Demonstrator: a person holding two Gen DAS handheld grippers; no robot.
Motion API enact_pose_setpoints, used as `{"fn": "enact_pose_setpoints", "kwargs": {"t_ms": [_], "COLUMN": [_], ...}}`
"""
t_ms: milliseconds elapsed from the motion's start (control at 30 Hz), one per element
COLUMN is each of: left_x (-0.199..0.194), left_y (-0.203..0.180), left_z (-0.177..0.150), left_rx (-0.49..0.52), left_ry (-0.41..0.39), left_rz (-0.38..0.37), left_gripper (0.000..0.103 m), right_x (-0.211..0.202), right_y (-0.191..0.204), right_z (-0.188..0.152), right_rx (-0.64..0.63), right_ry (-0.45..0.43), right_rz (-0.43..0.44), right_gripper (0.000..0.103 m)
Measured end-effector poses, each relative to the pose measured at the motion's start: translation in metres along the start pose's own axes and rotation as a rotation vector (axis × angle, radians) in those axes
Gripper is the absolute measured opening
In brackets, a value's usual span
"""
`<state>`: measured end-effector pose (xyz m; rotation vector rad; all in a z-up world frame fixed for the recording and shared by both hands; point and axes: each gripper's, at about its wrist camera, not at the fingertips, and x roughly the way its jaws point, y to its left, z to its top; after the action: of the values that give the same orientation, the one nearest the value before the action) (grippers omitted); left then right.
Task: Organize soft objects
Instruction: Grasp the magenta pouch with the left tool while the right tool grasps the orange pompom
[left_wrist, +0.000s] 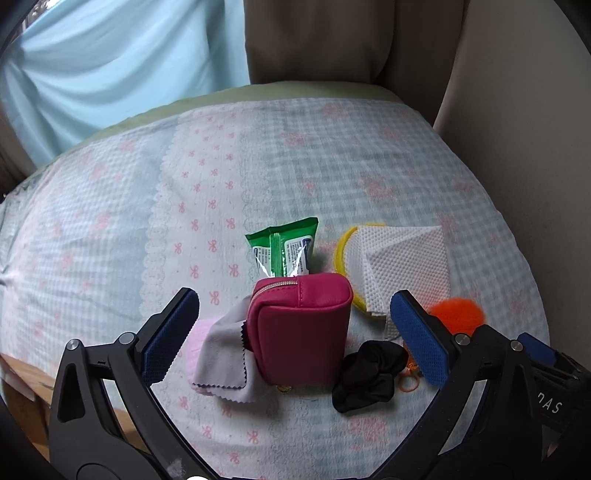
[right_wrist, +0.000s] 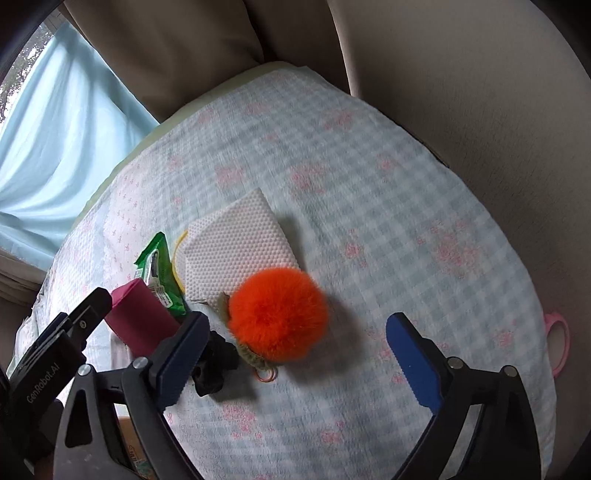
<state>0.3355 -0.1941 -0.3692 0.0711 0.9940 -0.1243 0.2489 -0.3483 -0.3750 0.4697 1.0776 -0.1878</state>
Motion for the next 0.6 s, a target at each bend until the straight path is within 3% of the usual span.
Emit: {"fn": "enact_pose_setpoints", "kwargs": {"t_ms": [167,333,400,433,467,533,600], "left_x": [0.03,0.045,0.051,0.054,0.057,0.057,0.057], "left_y": [-0.005,-0.005,-0.003,-0.003,-0.002,0.0,0.0], "left_z": [-0.004,-0.008,-0.007,-0.007,-0.007,-0.006,-0.006], "left_rx": [0.004,0.002,-0.005,-0.008,-0.01,-0.012,-0.01], "left_ry": [0.039,0.059,0.073,0.085,0.096,0.092,0.095], "left_rz": [0.008,0.021,0.023,0.024,0.027,0.033,0.036], "left_gripper": [0.103,0.101,0.085,0.071,0.067,0.063,0.06], "right_x": [0.029,0.055,0.06,0.062,0.063,0.064,0.066], "right_y": [-0.003,-0.006,-0.006,-0.006,-0.005,-0.002,0.001], "right_z": [-0.002,-0.002,-0.002,-0.002,-0.002,0.0,0.002], "right_rx": [0.016,0.063,0.078,0.082,0.083,0.078,0.076], "right_ry": [0.024,0.057,0.061,0.063,0.065,0.058,0.057], "right_rz": [0.023,0.055,0.068,0.072,0.071,0.061,0.071], "right_gripper": [0.089,0.07,0.063,0.059,0.057,0.04,0.036]}}
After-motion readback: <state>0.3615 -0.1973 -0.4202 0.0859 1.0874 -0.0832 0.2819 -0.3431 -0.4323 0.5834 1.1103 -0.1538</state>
